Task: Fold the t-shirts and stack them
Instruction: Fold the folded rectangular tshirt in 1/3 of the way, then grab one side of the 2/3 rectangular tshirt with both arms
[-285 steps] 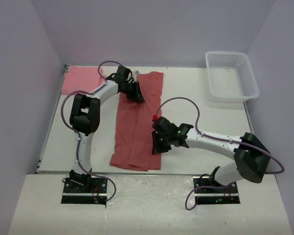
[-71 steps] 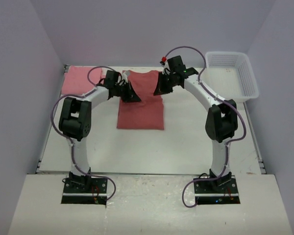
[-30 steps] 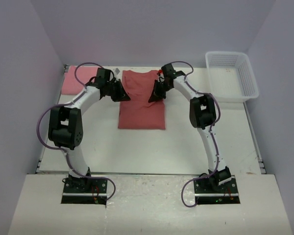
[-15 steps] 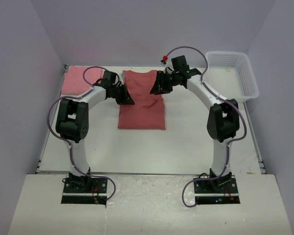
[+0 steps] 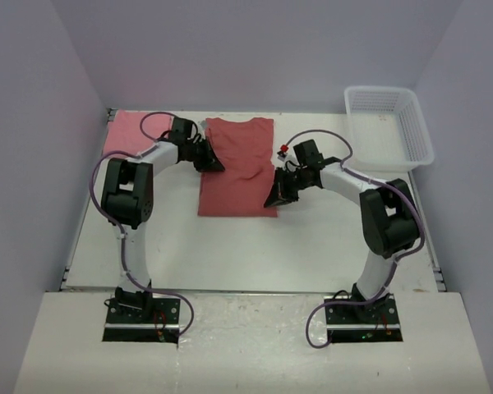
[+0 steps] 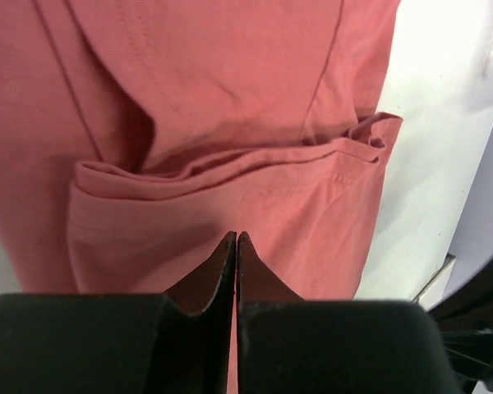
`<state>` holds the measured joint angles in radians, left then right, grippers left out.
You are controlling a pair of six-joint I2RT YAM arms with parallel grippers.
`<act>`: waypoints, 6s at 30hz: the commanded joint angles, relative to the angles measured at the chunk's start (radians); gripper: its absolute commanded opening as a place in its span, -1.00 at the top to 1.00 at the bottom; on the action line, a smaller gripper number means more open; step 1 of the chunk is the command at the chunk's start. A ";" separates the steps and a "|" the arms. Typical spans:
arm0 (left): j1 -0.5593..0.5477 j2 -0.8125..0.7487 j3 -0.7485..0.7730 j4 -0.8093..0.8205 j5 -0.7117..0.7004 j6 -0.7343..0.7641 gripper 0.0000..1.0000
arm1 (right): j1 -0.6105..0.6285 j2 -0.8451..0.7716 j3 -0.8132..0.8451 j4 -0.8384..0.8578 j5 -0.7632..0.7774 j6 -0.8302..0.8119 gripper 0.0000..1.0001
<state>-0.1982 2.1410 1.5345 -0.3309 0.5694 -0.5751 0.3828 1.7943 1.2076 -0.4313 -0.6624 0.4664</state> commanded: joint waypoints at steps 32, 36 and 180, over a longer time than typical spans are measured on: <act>0.106 0.079 -0.002 -0.083 -0.132 -0.009 1.00 | 0.025 0.272 -0.112 0.104 0.080 0.360 1.00; 0.108 0.057 -0.057 -0.089 -0.158 -0.026 1.00 | 0.025 0.238 -0.187 0.157 0.078 0.388 1.00; -0.079 -0.988 -0.979 -0.401 -0.244 -0.029 -0.10 | 0.604 -0.470 -0.819 0.378 0.661 0.634 1.00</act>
<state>-0.2718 1.1469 0.5522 -0.7948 0.3183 -0.6083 0.9817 1.3235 0.4160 0.0399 -0.0513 1.1244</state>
